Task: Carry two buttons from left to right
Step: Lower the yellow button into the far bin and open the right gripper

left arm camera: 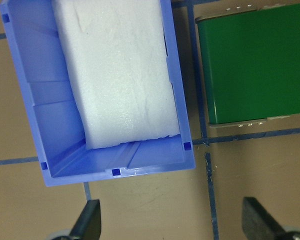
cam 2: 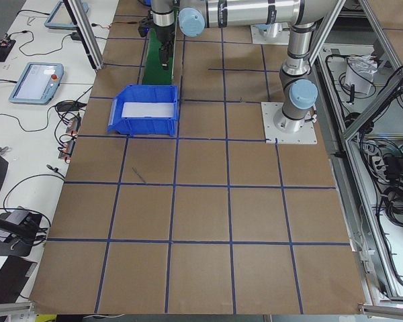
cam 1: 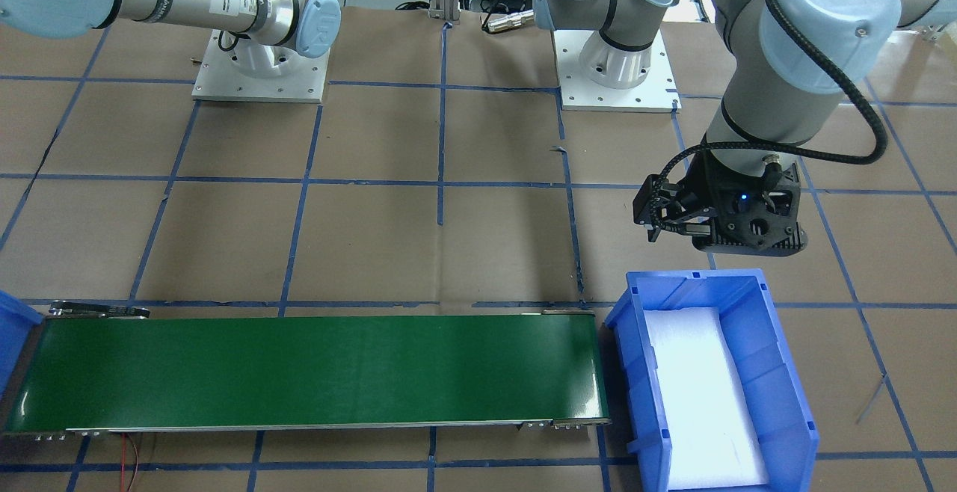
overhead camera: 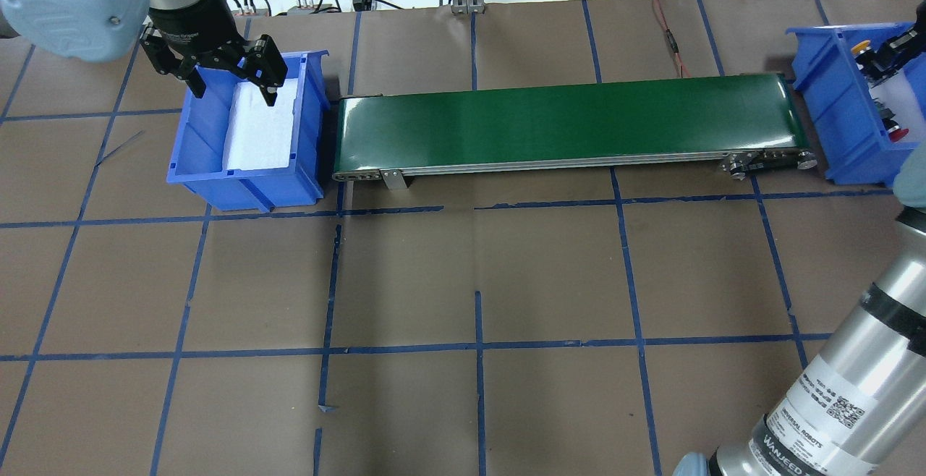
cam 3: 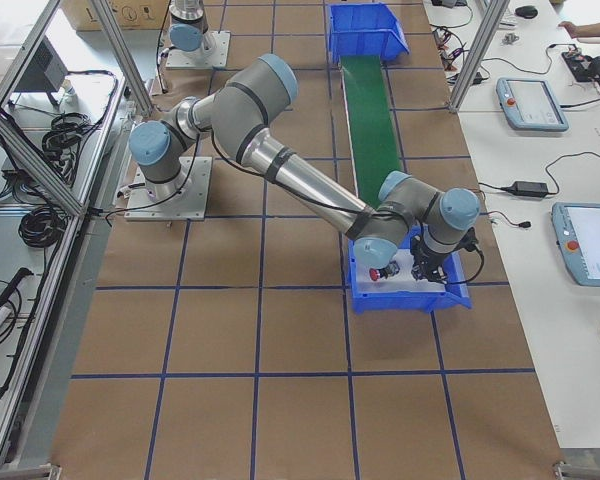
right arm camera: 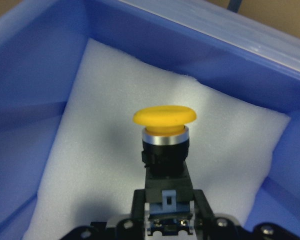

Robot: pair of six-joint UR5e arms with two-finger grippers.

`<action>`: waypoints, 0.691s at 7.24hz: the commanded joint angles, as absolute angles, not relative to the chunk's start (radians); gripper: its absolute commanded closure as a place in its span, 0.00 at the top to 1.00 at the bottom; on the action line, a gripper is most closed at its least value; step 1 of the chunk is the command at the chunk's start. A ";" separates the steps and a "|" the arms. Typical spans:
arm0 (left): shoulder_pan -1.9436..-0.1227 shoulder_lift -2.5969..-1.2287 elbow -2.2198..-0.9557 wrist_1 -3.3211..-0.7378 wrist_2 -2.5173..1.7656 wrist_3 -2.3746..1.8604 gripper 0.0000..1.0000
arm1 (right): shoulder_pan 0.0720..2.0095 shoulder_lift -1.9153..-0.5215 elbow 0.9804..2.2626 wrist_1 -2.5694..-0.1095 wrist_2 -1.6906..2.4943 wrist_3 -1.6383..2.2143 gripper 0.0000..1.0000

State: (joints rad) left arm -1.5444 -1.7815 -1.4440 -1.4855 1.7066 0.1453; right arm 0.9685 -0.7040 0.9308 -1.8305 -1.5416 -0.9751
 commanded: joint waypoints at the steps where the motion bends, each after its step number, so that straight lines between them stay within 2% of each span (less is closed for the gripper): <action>1: -1.555 -1.781 -1.439 -1.486 1.709 0.129 1.00 | 0.957 -0.704 0.930 -1.830 -1.542 -0.976 0.14; 2: -1.557 -1.775 -1.439 -1.486 1.713 0.108 1.00 | 0.956 -0.698 0.931 -1.830 -1.539 -0.974 0.50; 3: -1.555 -1.788 -1.437 -1.482 1.715 0.103 1.00 | 0.951 -0.698 0.931 -1.827 -1.507 -0.977 0.62; 5: -1.555 -1.795 -1.439 -1.482 1.718 0.103 1.00 | 0.951 -0.699 0.930 -1.828 -1.505 -0.977 0.64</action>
State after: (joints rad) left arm -1.5556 -1.7888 -1.4381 -1.4825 1.7168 0.1043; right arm 0.9519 -0.6993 0.9308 -1.8277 -1.5101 -0.9761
